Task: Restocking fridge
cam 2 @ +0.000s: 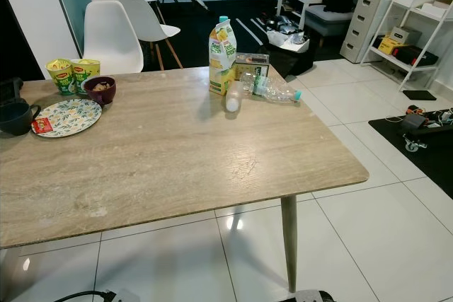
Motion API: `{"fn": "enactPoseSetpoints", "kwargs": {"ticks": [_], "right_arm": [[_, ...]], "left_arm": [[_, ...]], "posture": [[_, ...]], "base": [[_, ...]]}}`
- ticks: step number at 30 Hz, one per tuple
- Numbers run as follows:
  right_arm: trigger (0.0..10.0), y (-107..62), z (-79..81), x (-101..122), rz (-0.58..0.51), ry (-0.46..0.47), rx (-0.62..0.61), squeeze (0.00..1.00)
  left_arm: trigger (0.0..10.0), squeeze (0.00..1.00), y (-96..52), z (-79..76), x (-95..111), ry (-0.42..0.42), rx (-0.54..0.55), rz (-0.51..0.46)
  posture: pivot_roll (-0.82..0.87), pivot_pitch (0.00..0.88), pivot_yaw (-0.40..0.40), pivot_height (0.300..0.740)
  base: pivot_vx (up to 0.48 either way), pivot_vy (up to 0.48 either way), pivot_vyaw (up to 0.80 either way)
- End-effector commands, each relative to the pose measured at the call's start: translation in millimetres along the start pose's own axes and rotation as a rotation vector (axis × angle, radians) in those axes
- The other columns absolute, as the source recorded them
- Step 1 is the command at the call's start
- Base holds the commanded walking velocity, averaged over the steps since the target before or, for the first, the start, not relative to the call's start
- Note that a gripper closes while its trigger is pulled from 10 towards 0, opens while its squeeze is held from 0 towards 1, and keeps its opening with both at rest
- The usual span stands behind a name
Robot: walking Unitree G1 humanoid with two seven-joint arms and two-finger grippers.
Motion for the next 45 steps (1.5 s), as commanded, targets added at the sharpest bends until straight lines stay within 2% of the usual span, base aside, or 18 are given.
{"fn": "enactPoseSetpoints", "kwargs": {"ticks": [1, 8, 17, 20, 45], "right_arm": [[10.0, 0.1, 2.4, 0.1, 0.002, -0.003, 0.007, 0.00], [10.0, 0.0, 2.6, -0.9, 0.004, 0.006, 0.009, 0.00], [10.0, -0.1, 1.3, -1.9, 0.007, 0.008, 0.013, 0.00], [10.0, -0.1, 0.8, -1.3, 0.006, 0.008, 0.013, 0.00], [10.0, 0.0, 2.2, 0.3, 0.002, 0.000, 0.031, 0.00]], "left_arm": [[10.0, 0.00, -0.6, -3.2, -5.5, 0.001, -0.019, 0.016], [10.0, 0.00, -1.3, -2.2, -8.9, 0.014, -0.025, 0.028], [10.0, 0.00, -0.5, -8.7, -7.2, 0.008, -0.048, 0.024], [10.0, 0.00, -1.1, -10.2, -12.2, 0.005, -0.051, 0.037], [10.0, 0.00, -1.1, -13.1, -13.4, 0.002, -0.060, 0.042]], "posture": [[0.05, 0.000, -0.020, 0.740], [0.05, 0.000, -0.020, 0.740], [0.06, 0.000, -0.029, 0.740], [0.06, 0.000, -0.032, 0.740], [0.06, 0.000, -0.037, 0.740]], "base": [[0.000, 0.000, 0.00], [0.000, 0.000, 0.00], [0.000, -0.029, 0.00], [0.000, -0.379, 0.00], [0.000, -0.451, 0.00]]}}
Point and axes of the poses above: a point about 5 cm out from each wrist's last joint towards the gripper, its own y axis pointing out of the wrist towards the gripper, its own x axis along the axis of the wrist's last joint, z = x × y, the point moved 6 cm from there along y, pointing out of the wrist towards the gripper, and after that the axes turned 1 degree about y, right-handed, at the moved point
